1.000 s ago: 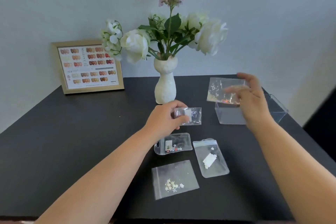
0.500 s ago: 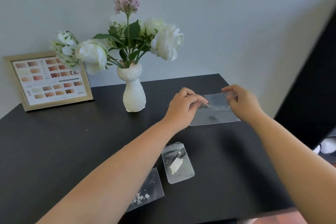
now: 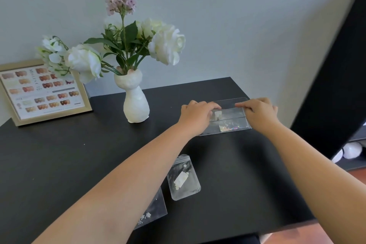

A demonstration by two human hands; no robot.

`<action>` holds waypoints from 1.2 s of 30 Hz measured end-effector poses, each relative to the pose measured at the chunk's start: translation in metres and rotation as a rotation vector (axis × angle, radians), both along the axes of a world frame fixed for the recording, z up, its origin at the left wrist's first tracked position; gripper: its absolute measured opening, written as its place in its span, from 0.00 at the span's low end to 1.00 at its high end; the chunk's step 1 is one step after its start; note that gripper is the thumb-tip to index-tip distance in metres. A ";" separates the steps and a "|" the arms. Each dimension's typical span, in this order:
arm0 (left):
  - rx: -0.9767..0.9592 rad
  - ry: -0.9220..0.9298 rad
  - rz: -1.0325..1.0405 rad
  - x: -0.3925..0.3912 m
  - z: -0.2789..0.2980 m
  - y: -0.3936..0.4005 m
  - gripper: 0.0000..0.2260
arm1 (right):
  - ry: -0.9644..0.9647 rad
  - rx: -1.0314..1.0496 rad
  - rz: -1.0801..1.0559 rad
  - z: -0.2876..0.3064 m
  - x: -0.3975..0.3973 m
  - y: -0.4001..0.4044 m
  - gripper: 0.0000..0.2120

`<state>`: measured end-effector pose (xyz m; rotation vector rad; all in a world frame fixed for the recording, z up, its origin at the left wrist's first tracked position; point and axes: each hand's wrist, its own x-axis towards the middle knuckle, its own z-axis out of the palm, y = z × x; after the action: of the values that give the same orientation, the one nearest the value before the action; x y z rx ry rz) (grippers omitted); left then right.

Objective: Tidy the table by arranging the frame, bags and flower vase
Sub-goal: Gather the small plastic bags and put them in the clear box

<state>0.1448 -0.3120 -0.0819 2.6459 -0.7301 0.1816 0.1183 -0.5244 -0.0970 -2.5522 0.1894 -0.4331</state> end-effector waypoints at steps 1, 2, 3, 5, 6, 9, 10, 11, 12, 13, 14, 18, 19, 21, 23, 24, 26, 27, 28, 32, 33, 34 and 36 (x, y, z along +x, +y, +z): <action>0.026 0.020 0.000 0.002 -0.001 -0.001 0.17 | -0.004 -0.001 -0.004 -0.003 -0.001 0.000 0.22; 0.053 0.024 0.002 0.003 -0.001 -0.001 0.18 | -0.012 -0.007 -0.008 -0.006 -0.002 -0.001 0.21; 0.074 0.018 0.003 0.004 -0.001 -0.001 0.18 | -0.024 -0.021 -0.015 -0.009 -0.004 -0.001 0.20; 0.064 0.011 0.000 0.003 -0.001 0.001 0.18 | -0.045 -0.074 -0.026 -0.011 -0.006 -0.002 0.18; 0.032 0.006 -0.002 0.001 -0.001 0.004 0.17 | -0.058 -0.101 -0.024 -0.011 -0.007 -0.001 0.17; -0.112 -0.018 -0.020 -0.005 0.000 0.020 0.15 | -0.154 -0.126 0.001 -0.007 -0.013 0.006 0.16; -0.161 -0.010 -0.036 -0.007 0.002 0.028 0.14 | -0.203 -0.121 0.014 -0.006 -0.017 0.010 0.16; -0.201 0.006 -0.053 -0.010 0.003 0.038 0.12 | -0.253 -0.116 0.029 -0.005 -0.021 0.016 0.15; -0.230 0.027 -0.067 -0.013 0.004 0.049 0.11 | -0.301 -0.110 0.048 -0.004 -0.026 0.024 0.15; -0.248 0.054 -0.074 -0.017 0.005 0.061 0.10 | -0.346 -0.107 0.079 -0.002 -0.031 0.032 0.14; -0.256 0.089 -0.074 -0.021 0.006 0.074 0.09 | -0.391 -0.105 0.131 -0.001 -0.036 0.040 0.13; -0.243 0.273 -0.029 -0.039 0.005 0.125 0.07 | -0.360 -0.032 0.476 0.002 -0.059 0.074 0.12; -0.226 0.327 -0.018 -0.043 0.004 0.135 0.07 | -0.280 -0.026 0.521 0.002 -0.065 0.083 0.11; -0.152 0.430 0.015 -0.050 0.004 0.156 0.09 | -0.095 -0.057 0.552 -0.001 -0.075 0.102 0.09; -0.019 0.511 0.053 -0.056 0.003 0.174 0.18 | 0.089 -0.160 0.562 -0.006 -0.080 0.117 0.18; 0.059 0.551 0.068 -0.059 0.002 0.182 0.24 | 0.165 -0.220 0.568 -0.008 -0.082 0.122 0.26; 0.199 0.606 0.101 -0.064 0.001 0.194 0.37 | 0.233 -0.335 0.573 -0.013 -0.085 0.129 0.39; 0.246 0.617 0.128 -0.066 0.000 0.199 0.40 | 0.234 -0.379 0.569 -0.014 -0.086 0.132 0.42; 0.274 0.622 0.154 -0.066 0.000 0.201 0.41 | 0.232 -0.414 0.563 -0.015 -0.087 0.134 0.45; 0.288 0.619 0.184 -0.063 0.003 0.203 0.34 | 0.271 -0.361 0.583 -0.016 -0.086 0.142 0.44; 0.274 0.617 0.177 -0.062 0.002 0.203 0.32 | 0.315 -0.279 0.608 -0.014 -0.084 0.143 0.42; 0.258 0.616 0.169 -0.062 0.001 0.203 0.31 | 0.365 -0.183 0.635 -0.012 -0.082 0.142 0.42; 0.209 0.599 0.164 -0.060 -0.004 0.202 0.29 | 0.446 -0.014 0.673 -0.009 -0.080 0.139 0.42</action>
<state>0.0849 -0.1103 -0.0856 2.7264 -0.3431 -0.6503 0.0388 -0.3857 -0.1059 -2.4967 -0.5043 0.3908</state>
